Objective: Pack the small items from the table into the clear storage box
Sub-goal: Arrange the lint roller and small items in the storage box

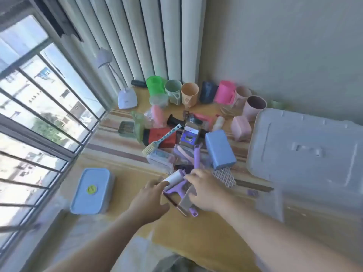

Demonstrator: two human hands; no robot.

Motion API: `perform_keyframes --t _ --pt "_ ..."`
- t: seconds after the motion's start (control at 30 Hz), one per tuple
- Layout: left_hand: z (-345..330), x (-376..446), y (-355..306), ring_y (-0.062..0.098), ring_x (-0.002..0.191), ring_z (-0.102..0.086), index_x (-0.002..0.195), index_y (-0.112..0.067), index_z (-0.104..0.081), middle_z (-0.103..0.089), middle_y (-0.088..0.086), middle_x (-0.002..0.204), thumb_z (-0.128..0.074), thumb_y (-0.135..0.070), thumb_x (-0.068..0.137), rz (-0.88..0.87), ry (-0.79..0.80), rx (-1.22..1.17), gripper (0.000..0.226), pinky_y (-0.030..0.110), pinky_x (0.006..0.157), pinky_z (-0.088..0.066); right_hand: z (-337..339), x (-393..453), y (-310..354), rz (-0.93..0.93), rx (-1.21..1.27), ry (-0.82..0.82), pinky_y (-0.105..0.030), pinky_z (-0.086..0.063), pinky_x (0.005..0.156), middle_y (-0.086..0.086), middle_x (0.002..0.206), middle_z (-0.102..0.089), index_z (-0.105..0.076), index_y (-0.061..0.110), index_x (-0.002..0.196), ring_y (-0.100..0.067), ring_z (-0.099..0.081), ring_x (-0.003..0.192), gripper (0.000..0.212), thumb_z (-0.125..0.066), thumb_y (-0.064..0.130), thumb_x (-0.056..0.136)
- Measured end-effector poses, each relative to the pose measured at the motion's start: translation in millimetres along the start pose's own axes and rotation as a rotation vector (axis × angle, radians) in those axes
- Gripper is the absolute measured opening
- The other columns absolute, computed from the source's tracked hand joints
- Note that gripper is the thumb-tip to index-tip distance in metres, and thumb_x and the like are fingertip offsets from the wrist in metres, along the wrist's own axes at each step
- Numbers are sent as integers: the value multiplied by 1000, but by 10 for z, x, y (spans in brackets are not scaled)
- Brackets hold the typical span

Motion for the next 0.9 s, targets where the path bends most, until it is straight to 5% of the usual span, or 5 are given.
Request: perform_keyframes --t 0.13,0.37,0.5,0.7,0.9 --pt "-286 204 117 37 136 -39 155 -40 -21 -21 4 158 -66 -40 82 -14 22 11 86 42 106 -44 -418 136 -142 -113 -134 90 -42 -46 101 2 130 -46 -59 30 117 -32 -42 129 39 -70 25 80" --pt "-477 577 144 39 136 -37 160 -42 -9 -30 7 153 -62 -30 80 -94 -24 23 96 45 107 -40 -659 118 -337 -176 -175 25 -41 -47 91 -3 153 -31 -37 50 147 -34 -39 132 84 -73 11 81" --pt "-434 771 170 32 123 -49 163 -37 -7 -50 0 138 -66 -28 82 -155 -84 128 101 40 98 -44 -657 209 -352 -175 -191 10 -45 -47 96 -5 156 -27 -52 43 135 -37 -37 137 57 -70 17 87" --pt "-63 788 119 21 97 -63 141 -39 -49 -57 -6 110 -74 -43 75 -64 -36 -176 71 35 79 -52 -542 216 -479 -172 -184 -39 -43 -51 87 1 130 -50 -62 29 116 -32 -50 120 36 -72 40 83" --pt "737 474 -297 3 91 -65 119 -39 -71 -66 -18 106 -74 -37 71 -208 -152 -473 48 23 73 -53 227 -385 -459 -167 368 -223 -35 -51 77 13 98 -58 -68 35 116 -11 -57 91 35 -64 50 85"
Point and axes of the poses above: each hand's wrist, its own x-axis towards the middle knuckle, its own z-axis out of the back of the hand, y = z × x, the point moved 2 cm from there along x, towards the middle knuckle
